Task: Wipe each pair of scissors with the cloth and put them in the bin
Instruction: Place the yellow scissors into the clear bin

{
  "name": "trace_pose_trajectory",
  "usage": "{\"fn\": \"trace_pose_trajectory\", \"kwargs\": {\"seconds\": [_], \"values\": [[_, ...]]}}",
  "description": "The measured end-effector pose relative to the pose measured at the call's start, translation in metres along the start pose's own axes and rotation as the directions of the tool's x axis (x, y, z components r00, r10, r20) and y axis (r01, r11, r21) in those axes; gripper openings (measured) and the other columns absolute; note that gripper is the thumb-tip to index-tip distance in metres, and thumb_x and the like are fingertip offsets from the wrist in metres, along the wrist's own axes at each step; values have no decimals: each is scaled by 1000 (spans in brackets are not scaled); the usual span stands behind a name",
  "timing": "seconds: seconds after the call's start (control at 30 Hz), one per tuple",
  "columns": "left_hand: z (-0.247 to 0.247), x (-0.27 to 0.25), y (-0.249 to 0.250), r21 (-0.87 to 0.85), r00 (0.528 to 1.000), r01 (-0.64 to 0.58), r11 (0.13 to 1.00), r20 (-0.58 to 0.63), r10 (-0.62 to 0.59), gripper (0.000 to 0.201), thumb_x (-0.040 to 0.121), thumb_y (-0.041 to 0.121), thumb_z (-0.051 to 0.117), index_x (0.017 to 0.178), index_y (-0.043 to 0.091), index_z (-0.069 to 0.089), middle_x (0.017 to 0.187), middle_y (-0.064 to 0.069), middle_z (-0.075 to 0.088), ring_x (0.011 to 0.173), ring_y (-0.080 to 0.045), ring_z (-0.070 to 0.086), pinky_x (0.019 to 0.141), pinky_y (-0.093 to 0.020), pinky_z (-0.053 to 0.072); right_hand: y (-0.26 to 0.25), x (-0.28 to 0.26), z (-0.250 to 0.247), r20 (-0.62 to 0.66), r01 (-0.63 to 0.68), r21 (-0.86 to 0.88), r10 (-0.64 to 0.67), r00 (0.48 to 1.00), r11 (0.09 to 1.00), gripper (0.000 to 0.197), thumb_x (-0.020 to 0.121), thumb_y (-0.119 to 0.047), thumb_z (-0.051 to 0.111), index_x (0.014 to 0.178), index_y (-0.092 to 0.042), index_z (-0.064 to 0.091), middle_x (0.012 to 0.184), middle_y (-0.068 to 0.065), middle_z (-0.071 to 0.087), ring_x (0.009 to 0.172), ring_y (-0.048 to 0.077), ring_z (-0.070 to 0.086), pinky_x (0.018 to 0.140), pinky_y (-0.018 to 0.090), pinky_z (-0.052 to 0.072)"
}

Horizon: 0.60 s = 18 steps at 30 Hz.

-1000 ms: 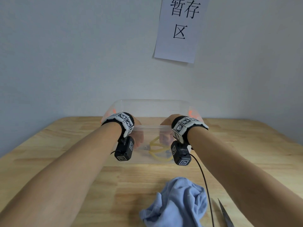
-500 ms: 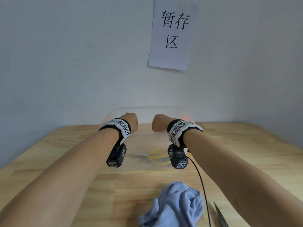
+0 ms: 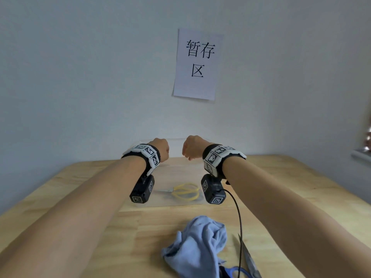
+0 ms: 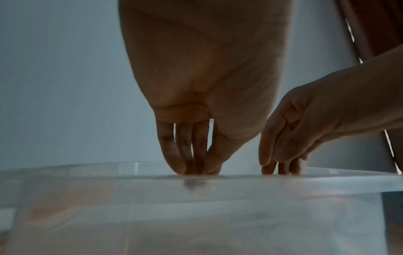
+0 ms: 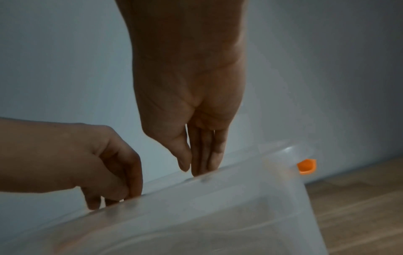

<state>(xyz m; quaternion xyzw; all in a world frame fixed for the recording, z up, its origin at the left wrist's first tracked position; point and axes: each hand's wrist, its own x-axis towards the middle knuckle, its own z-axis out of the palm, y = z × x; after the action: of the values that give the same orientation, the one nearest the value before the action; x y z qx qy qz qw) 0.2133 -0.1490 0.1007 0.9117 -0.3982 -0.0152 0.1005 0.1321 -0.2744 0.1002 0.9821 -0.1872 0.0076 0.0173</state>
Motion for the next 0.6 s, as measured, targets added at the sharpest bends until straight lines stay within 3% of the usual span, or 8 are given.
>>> {"fn": "trace_pose_trajectory", "kwargs": {"seconds": [0.03, 0.1, 0.17, 0.23, 0.37, 0.47, 0.6], "values": [[-2, -6, 4, 15, 1000, -9, 1000, -10, 10, 23, 92, 2, 53, 105, 5, 72, 110, -15, 71, 100, -32, 69, 85, -35, 56, 0, -7, -3, -8, 25, 32, -25, 1000, 999, 28, 98, -6, 54, 122, 0, 65, 119, 14, 69, 95, 23, 64, 71, 26, 53], [-3, -18, 9, 38, 1000, -23, 999, -13, 24, 23, 91, 3, 55, 104, 7, 73, 110, -14, 71, 101, -31, 68, 83, -34, 54, -2, -27, -5, -84, 2, 111, 8, 996, 994, 29, 98, -6, 52, 123, -4, 66, 123, 8, 67, 105, 21, 63, 81, 26, 53], [-4, -27, 14, 40, 999, -31, 999, -20, 32, 23, 91, 4, 55, 103, 7, 74, 112, -15, 70, 101, -32, 67, 83, -34, 54, -2, -41, -3, -67, -45, 288, 67, 996, 956, 30, 98, -6, 50, 122, -7, 67, 126, 6, 66, 113, 22, 61, 89, 28, 51], [-6, -39, 20, 32, 998, -36, 999, -48, 37, 24, 91, 3, 54, 103, 7, 74, 111, -15, 70, 100, -32, 67, 81, -33, 54, -2, -54, -7, -99, -72, 412, 124, 987, 908, 27, 96, -5, 51, 117, -1, 67, 118, 13, 67, 102, 27, 63, 89, 34, 53], [-9, -62, 35, 4, 994, -63, 998, -92, 63, 26, 91, 4, 52, 105, 7, 73, 111, -15, 70, 101, -33, 66, 82, -34, 54, 5, -84, -15, -211, -120, 405, 221, 952, 906, 17, 92, -3, 44, 89, 0, 61, 100, 18, 66, 80, 28, 61, 70, 31, 51], [-10, -77, 46, -12, 992, -90, 996, -92, 88, 25, 92, 5, 52, 104, 8, 73, 113, -15, 69, 103, -33, 66, 87, -36, 55, 7, -104, -20, -167, -125, 447, 220, 961, 886, 23, 90, 0, 46, 99, 4, 67, 97, 18, 72, 85, 30, 72, 80, 39, 61], [-2, -94, 58, -22, 991, -111, 994, -74, 109, 24, 92, 5, 53, 104, 8, 74, 114, -15, 69, 103, -33, 66, 88, -36, 54, 13, -134, -18, -92, -154, 438, 215, 972, 886, 26, 91, 2, 46, 100, 2, 71, 92, 15, 76, 81, 25, 75, 80, 40, 62]]}}
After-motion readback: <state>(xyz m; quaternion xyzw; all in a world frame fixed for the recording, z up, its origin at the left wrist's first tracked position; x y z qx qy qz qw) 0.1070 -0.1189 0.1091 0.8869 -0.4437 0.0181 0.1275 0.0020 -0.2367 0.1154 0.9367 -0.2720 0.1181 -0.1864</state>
